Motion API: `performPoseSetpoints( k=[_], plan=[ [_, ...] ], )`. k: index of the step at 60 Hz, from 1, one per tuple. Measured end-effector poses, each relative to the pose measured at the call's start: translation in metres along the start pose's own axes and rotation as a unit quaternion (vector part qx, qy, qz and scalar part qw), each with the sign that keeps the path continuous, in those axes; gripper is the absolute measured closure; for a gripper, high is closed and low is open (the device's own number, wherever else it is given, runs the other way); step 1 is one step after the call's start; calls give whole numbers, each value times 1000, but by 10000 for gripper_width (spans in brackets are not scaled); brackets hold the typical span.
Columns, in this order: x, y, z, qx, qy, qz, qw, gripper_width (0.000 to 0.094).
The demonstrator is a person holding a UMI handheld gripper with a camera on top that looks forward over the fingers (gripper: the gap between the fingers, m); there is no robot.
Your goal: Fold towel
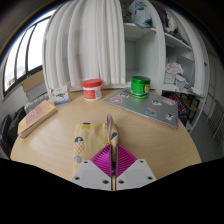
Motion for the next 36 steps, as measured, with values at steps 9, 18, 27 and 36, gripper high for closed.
performPoseSetpoints(
  k=[9,18,27,36],
  plan=[
    [-2,0,2,10,-11,8,1000,818],
    [-19,13,17,-16,-25,1,1000,212],
    [-40,36,26,-58,16,-16,998,101],
    [-54,67,22,-68,11,8,998,115]
  ],
)
Point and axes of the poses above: the point between the fingertips, and its own axes, seen from behind it with the camera up: x to the left, z up, y backward, against the way the camera looks, the point moved 4 cm from there along y, backward, against the way the camera looks, and after that the axes turned 15 degrees about -z, right-handed, at the moved point
